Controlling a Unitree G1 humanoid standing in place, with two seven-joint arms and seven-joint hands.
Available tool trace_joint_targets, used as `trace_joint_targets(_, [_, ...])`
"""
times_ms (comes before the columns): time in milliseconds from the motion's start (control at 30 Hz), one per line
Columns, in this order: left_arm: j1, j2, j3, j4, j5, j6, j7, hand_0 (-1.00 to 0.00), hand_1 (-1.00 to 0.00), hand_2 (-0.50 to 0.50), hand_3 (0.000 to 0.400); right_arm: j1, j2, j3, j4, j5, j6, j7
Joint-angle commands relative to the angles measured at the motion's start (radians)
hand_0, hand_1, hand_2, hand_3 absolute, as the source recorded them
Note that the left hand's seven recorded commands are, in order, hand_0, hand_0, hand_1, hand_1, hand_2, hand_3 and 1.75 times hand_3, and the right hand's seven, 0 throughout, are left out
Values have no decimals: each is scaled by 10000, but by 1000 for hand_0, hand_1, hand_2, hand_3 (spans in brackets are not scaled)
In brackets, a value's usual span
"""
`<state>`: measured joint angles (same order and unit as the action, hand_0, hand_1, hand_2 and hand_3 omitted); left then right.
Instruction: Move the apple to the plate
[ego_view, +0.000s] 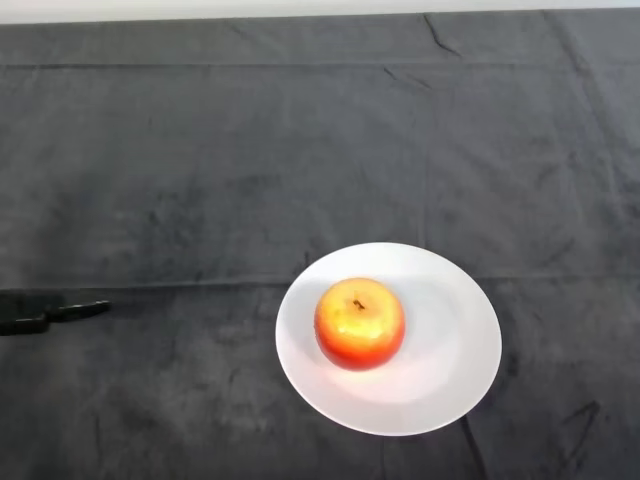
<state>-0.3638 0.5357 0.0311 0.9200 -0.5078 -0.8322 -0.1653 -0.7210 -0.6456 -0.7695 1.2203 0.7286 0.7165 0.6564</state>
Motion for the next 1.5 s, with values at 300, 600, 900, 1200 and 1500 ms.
trace_joint_targets(300, [522, 1306, 1786, 998, -1260, -278, -883, 0, 0, 0, 0, -103, -179, -143, -102, 209, -17, -20])
trace_joint_targets(600, [813, 1917, 3511, 1800, -2417, 95, -1298, 0, 0, 0, 0, -118, -196, -143, -65, 205, -14, -3])
trace_joint_targets(900, [989, 2194, 5617, 2419, -4095, 990, -1528, 0, 0, 0, 0, -134, -214, -143, -25, 199, -11, 15])
trace_joint_targets(1200, [633, 2286, 7705, 2924, -5797, 2193, -1144, 0, 0, 0, 0, -151, -233, -144, 18, 192, -9, 35])
trace_joint_targets(1500, [55, 2424, 9006, 3201, -6741, 2998, -582, 0, 0, 0, 0, -169, -252, -144, 63, 184, -8, 56])
